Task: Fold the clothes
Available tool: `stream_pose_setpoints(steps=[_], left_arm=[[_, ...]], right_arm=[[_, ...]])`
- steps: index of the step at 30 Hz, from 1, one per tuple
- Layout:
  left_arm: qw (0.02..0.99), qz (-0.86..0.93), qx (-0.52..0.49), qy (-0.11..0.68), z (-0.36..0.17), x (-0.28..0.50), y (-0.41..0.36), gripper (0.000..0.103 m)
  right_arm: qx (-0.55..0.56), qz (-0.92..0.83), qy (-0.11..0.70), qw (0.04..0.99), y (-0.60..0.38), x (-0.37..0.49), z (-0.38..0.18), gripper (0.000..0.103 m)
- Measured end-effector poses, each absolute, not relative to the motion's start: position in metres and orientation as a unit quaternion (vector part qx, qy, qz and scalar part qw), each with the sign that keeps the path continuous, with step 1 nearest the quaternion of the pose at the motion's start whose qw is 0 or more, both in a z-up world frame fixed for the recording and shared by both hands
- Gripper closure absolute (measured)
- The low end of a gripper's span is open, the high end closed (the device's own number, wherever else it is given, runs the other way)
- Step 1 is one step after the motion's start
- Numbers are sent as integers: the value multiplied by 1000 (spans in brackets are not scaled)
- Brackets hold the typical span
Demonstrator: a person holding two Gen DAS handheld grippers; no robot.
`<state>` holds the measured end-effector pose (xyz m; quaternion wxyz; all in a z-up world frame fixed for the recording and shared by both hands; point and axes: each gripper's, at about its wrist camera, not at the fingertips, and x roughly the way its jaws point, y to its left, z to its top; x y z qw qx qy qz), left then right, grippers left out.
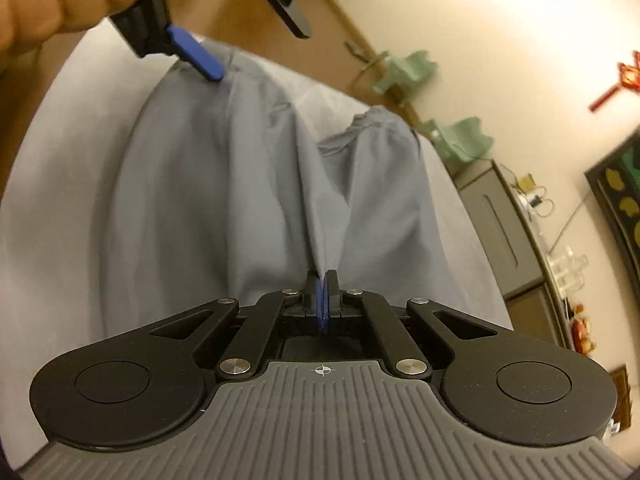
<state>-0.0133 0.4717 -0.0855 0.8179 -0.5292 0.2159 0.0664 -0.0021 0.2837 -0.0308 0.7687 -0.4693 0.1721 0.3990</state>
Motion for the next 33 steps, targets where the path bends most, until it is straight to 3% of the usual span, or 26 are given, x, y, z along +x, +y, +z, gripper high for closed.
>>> stream_pose_setpoints(steps=[3,4,8,12,13,14,19,22,29,33], left_arm=[[817,79,-532,210,-87,-25,475,25],[806,81,-547,213,-93,-26,479,25],[776,89,-584,222,-109,-24,488,25],[787,88,-571,218,-106,-20,488,25],[787,82,-572,215,-108,-20,489,25],[787,76,-574,213,-109,-20,489,25],[779,62,-591,200,-120,-13,499,24],[764,56,-610,201,-128,-6,501,24],[767,67,-602,211,-141,15,505,25],[741,103,-626,219,-154,18,521,27]], right_arm=[[-468,409,165,766,292,-1,-19,89],[-465,412,162,767,298,2,-15,77],[-443,428,181,766,349,25,-6,73],[-468,431,242,733,403,64,-32,78],[-475,427,260,724,412,75,-38,96],[-478,422,266,723,418,81,-37,103],[-389,455,171,782,397,35,40,103],[-417,412,195,786,394,48,11,103],[-405,450,144,783,396,-5,-2,103],[-438,458,171,754,416,-23,-53,103]])
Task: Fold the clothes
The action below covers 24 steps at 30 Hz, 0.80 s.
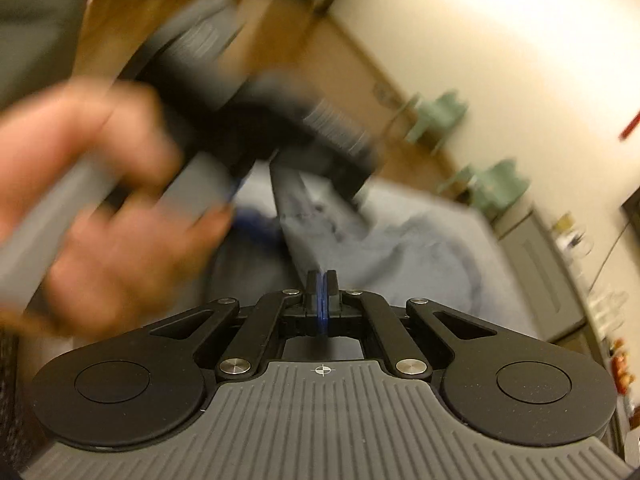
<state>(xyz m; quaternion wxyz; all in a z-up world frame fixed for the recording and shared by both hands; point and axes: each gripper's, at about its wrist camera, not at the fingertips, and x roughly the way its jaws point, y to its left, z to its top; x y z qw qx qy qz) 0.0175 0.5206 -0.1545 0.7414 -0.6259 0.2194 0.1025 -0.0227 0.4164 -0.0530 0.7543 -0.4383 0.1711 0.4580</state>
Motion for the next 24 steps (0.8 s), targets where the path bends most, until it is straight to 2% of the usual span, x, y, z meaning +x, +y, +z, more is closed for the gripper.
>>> stream_pose_setpoints(steps=[3,5,7,11,16,17,19,21,22,24], left_arm=[[768,72,-604,202,-137,0,514,24],[778,69,-581,227,-134,0,505,23],[787,65,-559,252,-132,1,497,23],[797,50,-521,300,-134,13,466,23],[828,24,-431,356,-126,43,406,25],[831,35,-424,360,-127,47,401,29],[827,56,-435,353,-128,49,403,55],[828,70,-440,341,-126,48,405,73],[829,73,-446,328,-123,44,407,82],[834,76,-460,296,-117,37,409,92]], right_arm=[[-426,463,181,756,408,-23,-66,102],[-370,484,195,768,385,-22,-53,79],[-305,491,217,787,349,-25,-42,63],[-175,445,286,830,242,-27,-43,51],[-31,282,362,888,73,-27,-74,49],[4,242,371,896,36,-29,-79,49],[107,176,379,902,-37,-31,-88,49],[225,119,363,896,-105,-35,-93,48],[281,98,347,889,-135,-35,-94,44],[372,79,320,868,-180,-29,-99,37]])
